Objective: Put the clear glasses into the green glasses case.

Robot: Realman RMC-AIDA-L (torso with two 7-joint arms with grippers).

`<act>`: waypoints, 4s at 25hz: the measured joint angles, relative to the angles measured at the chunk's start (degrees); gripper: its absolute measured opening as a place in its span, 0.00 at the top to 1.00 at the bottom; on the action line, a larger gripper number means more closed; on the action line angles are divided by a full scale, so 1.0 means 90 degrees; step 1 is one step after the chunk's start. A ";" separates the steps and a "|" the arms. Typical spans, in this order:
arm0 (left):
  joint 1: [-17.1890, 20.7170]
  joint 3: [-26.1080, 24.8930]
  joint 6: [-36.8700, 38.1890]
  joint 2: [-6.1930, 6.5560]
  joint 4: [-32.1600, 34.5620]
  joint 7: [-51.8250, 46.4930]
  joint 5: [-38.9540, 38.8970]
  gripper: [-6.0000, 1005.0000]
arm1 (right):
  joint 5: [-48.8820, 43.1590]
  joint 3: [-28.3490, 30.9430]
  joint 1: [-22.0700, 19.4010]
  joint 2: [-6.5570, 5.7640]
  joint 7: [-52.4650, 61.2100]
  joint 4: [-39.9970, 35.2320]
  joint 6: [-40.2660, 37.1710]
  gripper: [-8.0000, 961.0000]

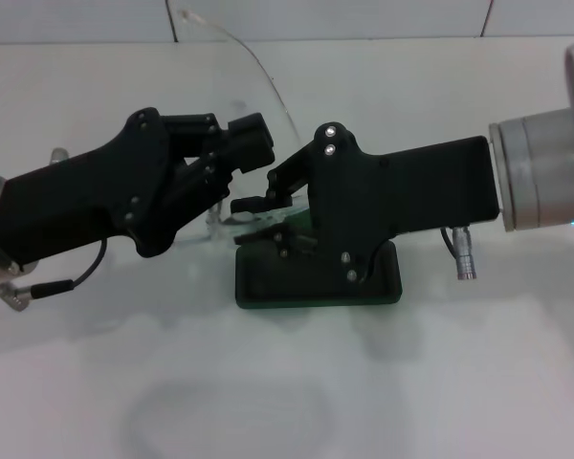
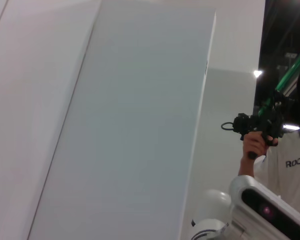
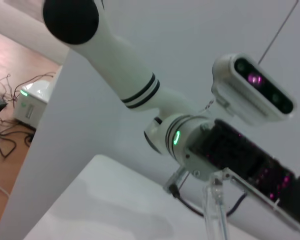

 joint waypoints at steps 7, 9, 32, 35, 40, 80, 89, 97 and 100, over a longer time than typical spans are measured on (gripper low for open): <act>-0.0006 -0.0006 -0.0001 0.0002 -0.0011 0.0000 0.0087 0.90 | 0.0217 -0.0033 -0.0091 -0.0008 -0.0210 0.0005 -0.0060 0.87; -0.0006 -0.0005 -0.0001 0.0004 -0.0011 0.0000 0.0088 0.90 | 0.0232 -0.0040 -0.0133 -0.0004 -0.0269 0.0004 -0.0057 0.87; -0.0170 0.0000 0.0488 0.0076 -0.0195 0.0000 0.0433 0.90 | 0.0299 -0.0097 -0.0205 0.0000 -0.0332 0.0050 -0.0099 0.87; -0.0170 0.0000 0.0488 0.0082 -0.0195 0.0001 0.0438 0.90 | 0.0366 -0.0098 -0.0213 -0.0006 -0.0340 0.0062 -0.0124 0.87; -0.0172 0.0001 0.0488 0.0101 -0.0195 0.0000 0.0478 0.90 | 0.0480 -0.0073 -0.0223 -0.0014 -0.0435 0.0137 -0.0197 0.87; -0.0201 -0.1663 -0.0101 -0.0003 -0.1092 0.0167 0.0321 0.90 | 0.0767 -0.0411 -0.0571 -0.0008 -0.1659 -0.0152 -0.0301 0.87; -0.0291 -0.1629 -0.0211 -0.0011 -0.1095 0.0141 0.0433 0.90 | 0.0845 -0.0633 -0.0518 -0.0001 -0.1865 -0.0223 -0.0242 0.87; -0.0609 -0.1310 -0.0175 -0.0045 -0.1246 0.0128 0.0383 0.90 | 0.0869 -0.0861 -0.0383 0.0000 -0.2017 0.0060 0.0049 0.87; -0.0720 -0.1243 -0.0144 -0.0043 -0.1329 0.0154 0.0398 0.90 | 0.0968 -0.0877 -0.0415 0.0000 -0.2126 0.0114 0.0107 0.87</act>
